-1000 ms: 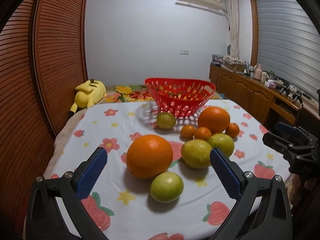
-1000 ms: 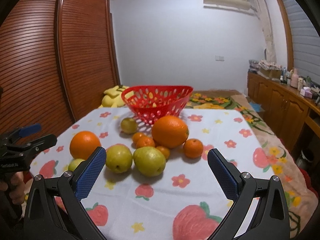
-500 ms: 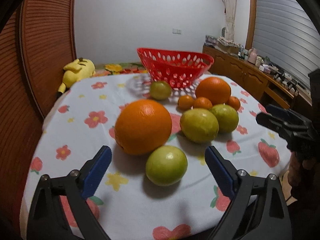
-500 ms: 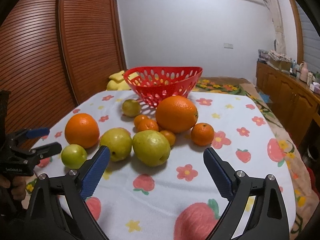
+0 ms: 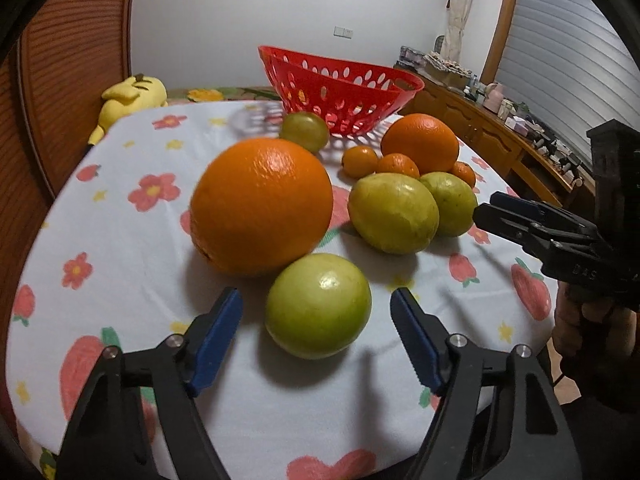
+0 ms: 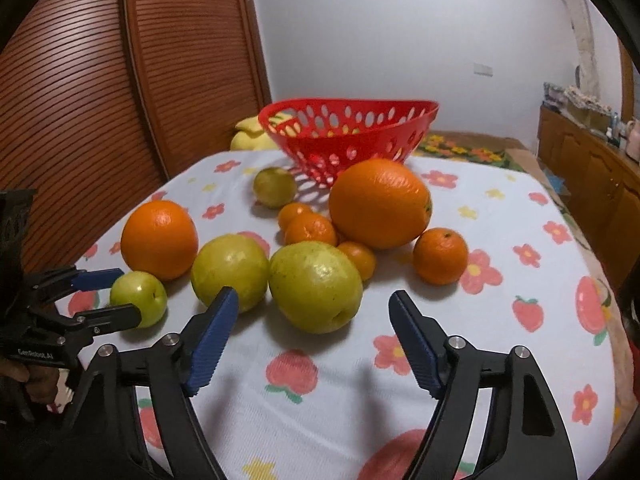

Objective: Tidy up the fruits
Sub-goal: 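Grasp the green round citrus with the left tool while the right tool grasps the yellow pear, then lift both held fruits and carry them over the red basket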

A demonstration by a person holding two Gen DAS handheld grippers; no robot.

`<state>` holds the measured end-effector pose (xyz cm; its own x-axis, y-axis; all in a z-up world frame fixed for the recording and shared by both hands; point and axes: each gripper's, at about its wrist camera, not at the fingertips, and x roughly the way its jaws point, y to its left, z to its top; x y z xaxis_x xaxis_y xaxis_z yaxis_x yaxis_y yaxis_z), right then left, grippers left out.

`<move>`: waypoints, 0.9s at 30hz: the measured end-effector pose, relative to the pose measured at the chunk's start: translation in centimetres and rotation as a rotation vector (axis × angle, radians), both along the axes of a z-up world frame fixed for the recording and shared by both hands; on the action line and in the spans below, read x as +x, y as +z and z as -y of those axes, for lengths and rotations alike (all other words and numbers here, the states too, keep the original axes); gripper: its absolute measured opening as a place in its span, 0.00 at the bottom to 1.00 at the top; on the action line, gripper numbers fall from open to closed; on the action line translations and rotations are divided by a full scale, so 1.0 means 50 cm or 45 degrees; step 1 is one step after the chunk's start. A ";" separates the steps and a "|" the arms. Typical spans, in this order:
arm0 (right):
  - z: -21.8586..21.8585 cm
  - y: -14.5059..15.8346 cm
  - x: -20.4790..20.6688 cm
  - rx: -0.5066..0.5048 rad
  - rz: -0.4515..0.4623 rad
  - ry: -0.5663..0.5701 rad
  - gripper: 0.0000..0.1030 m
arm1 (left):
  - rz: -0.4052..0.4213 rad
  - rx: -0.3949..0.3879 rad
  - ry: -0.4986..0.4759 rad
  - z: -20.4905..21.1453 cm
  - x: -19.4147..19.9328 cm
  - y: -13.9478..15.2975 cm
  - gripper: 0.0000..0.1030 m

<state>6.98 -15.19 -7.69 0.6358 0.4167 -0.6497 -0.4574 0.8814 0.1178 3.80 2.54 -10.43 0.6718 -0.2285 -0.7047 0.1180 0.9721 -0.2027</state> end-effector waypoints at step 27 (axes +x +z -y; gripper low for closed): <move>-0.033 -0.029 0.073 -0.061 -0.138 0.096 0.72 | 0.081 -0.049 -0.066 0.006 -0.024 0.049 0.51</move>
<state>10.60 -13.54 -9.16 0.5288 0.4275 -0.7332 -0.5096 0.8508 0.1285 2.60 2.26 -8.00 0.7015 -0.2900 -0.6510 0.1818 0.9561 -0.2300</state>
